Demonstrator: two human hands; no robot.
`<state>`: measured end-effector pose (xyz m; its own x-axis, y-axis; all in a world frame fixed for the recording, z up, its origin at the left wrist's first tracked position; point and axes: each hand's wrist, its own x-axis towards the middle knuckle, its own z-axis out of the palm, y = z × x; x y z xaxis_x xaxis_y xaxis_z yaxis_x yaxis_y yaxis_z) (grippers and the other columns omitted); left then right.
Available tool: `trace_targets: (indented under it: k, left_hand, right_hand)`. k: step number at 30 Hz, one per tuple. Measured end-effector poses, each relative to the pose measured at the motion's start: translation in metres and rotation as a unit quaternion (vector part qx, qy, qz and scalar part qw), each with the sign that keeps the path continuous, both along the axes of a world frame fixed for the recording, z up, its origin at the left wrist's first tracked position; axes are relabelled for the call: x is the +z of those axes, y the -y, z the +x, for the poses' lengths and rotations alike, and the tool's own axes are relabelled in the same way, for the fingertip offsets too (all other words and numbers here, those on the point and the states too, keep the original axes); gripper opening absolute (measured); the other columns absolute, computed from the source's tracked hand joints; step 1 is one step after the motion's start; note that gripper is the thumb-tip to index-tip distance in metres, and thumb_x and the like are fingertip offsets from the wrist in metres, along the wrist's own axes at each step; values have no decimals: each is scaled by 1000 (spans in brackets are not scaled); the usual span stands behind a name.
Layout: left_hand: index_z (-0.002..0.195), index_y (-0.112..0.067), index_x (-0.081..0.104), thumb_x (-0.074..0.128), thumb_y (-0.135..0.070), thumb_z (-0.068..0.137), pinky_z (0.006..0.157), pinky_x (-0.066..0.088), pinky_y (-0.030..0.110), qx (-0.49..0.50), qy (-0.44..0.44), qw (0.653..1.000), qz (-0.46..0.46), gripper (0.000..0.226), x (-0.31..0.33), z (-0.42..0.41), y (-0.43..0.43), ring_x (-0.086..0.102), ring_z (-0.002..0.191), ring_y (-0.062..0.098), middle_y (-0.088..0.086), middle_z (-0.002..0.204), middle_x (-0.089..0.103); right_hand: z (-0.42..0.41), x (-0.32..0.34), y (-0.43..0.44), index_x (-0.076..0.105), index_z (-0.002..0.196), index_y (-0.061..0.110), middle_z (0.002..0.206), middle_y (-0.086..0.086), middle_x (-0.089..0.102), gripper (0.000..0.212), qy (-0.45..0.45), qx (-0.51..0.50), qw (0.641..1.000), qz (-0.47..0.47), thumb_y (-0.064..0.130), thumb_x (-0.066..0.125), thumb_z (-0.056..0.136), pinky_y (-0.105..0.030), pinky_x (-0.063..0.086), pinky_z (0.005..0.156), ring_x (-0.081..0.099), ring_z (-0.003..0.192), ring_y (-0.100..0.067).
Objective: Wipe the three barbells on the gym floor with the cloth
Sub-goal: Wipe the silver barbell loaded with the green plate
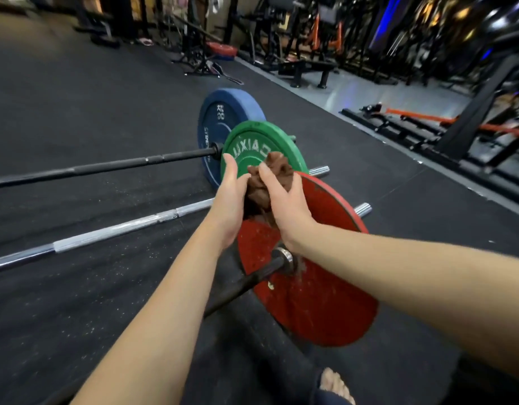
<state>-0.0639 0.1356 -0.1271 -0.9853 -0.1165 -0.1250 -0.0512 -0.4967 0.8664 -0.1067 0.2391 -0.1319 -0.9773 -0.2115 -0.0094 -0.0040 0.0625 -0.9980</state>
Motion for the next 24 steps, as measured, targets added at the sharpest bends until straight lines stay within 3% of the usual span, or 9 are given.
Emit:
trace_targets:
  k: [3,5,8,10,12,15,18,21,24]
  left_hand:
    - [119,-22,74,12,-74,100,78,59,24,52,2,996,-74,83,3,0,-14,74,101,16,1,108,78]
    - [104,-34,80,14,-82,94,102,51,36,81,-5,974,-213,82,-1,-11,-20,64,117,22,0,116,75]
    - [96,-34,75,20,-68,99,98,42,34,99,-53,948,-298,65,2,-24,-31,58,98,-1,-2,119,70]
    - [101,-32,72,22,-65,96,92,43,31,93,-89,938,-321,59,14,-34,-44,57,87,-5,-2,116,70]
    - [100,-34,69,23,-60,96,96,44,34,83,-121,913,-380,54,26,-48,-59,59,99,4,-3,114,70]
    - [102,-19,70,26,-47,107,102,45,46,57,-147,871,-466,52,40,-81,-81,59,112,23,8,112,68]
    - [100,-10,68,26,-62,99,100,45,50,17,-139,803,-580,66,43,-113,-97,61,107,28,7,101,70]
    - [94,-16,67,27,-70,98,97,48,45,-13,-98,767,-634,67,40,-142,-111,63,98,26,0,88,71]
    - [89,-22,65,21,-82,91,90,54,43,-64,-42,725,-685,74,35,-168,-124,67,88,27,0,85,71]
  right_hand:
    - [-14,26,-26,60,114,30,105,3,75,47,-56,27,995,78,47,79,75,-47,58,94,73,99,-16]
    - [-23,35,-46,63,107,31,98,2,75,36,-82,19,992,97,39,78,75,-48,60,85,73,94,-19]
    - [-35,46,-74,65,105,32,87,6,74,26,-114,6,988,107,31,76,82,-32,51,65,70,81,-16]
    - [-46,51,-95,65,110,28,92,4,74,26,-154,12,985,81,19,74,87,-31,54,71,70,84,-14]
    - [-58,50,-112,64,113,20,100,-2,75,27,-163,-3,986,23,11,71,89,-34,56,77,71,88,-19]
    - [-78,37,-134,63,116,9,97,-4,74,22,-111,-74,986,-98,6,66,94,-29,57,68,69,81,-14]
    - [-104,19,-156,63,117,10,96,-8,73,24,-51,-127,981,-140,12,67,94,-39,53,69,69,82,-19]
    - [-134,-11,-182,61,119,14,104,-8,74,29,-23,-172,971,-164,19,70,92,-42,56,72,72,87,-21]
    - [-159,-48,-204,59,127,14,114,-11,74,51,6,-199,966,-167,34,75,83,-42,59,73,73,102,-31]
